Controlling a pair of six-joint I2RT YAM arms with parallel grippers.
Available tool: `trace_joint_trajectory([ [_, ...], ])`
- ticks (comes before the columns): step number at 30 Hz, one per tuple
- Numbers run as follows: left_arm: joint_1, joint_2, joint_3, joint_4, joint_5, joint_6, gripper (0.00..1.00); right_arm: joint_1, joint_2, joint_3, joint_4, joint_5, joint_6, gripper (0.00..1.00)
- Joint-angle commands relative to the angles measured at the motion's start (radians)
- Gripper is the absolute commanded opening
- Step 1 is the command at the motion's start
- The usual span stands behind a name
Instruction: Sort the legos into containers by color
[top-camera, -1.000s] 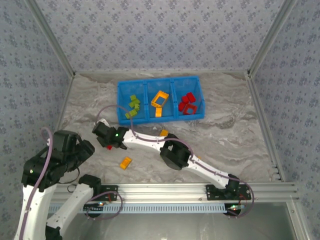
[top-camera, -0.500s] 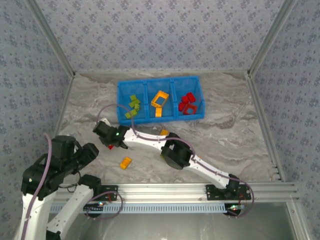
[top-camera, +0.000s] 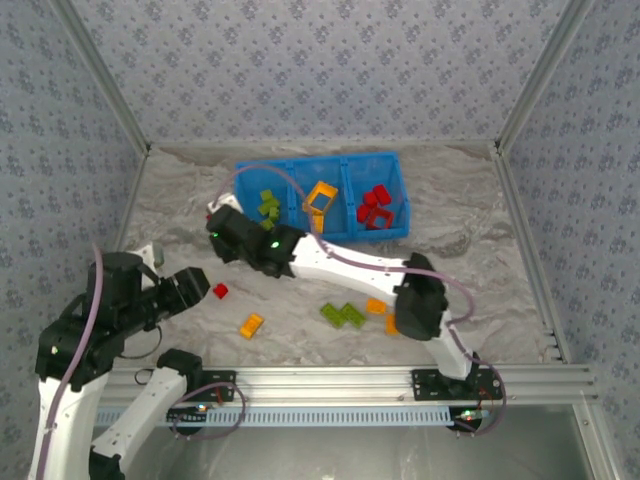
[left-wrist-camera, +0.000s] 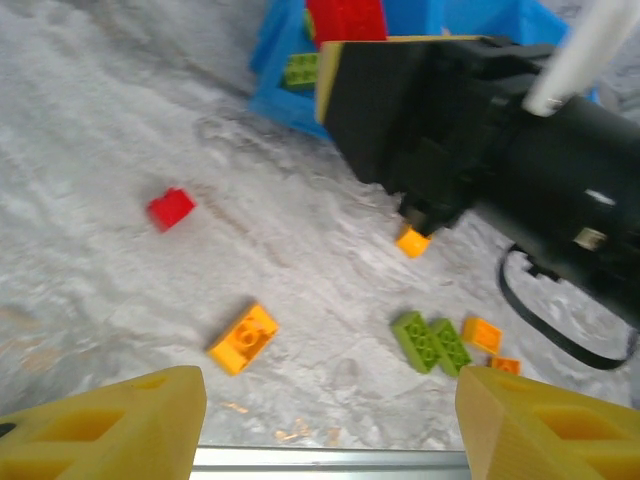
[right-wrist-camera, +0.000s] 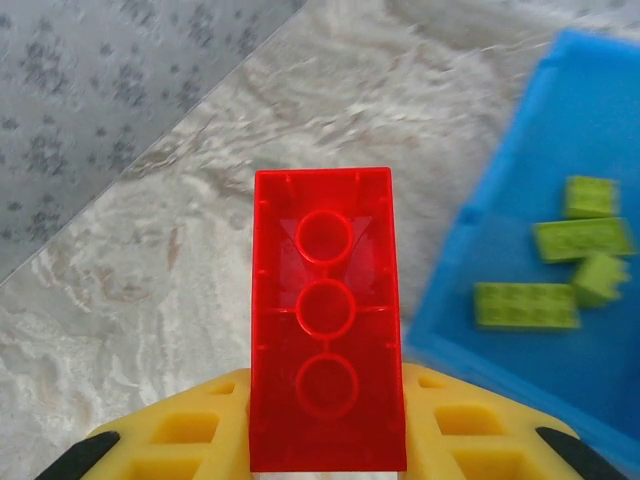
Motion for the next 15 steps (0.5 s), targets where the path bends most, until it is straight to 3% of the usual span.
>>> trace_joint_trajectory([
  [1,-0.007,0.067,0.012,0.154,0.116,0.041,0.66,-0.081,-0.143,-0.142,-0.004,0.084,0.035,0.33],
  [6,-0.079,0.161,-0.01,0.285,0.1,0.048,0.66,-0.217,-0.33,-0.309,-0.09,0.112,0.024,0.34],
  [10,-0.257,0.268,-0.012,0.399,-0.011,0.034,0.66,-0.351,-0.417,-0.4,-0.134,0.089,0.029,0.34],
  [15,-0.421,0.414,-0.048,0.546,-0.072,-0.003,0.66,-0.548,-0.383,-0.38,-0.218,-0.019,0.052,0.34],
])
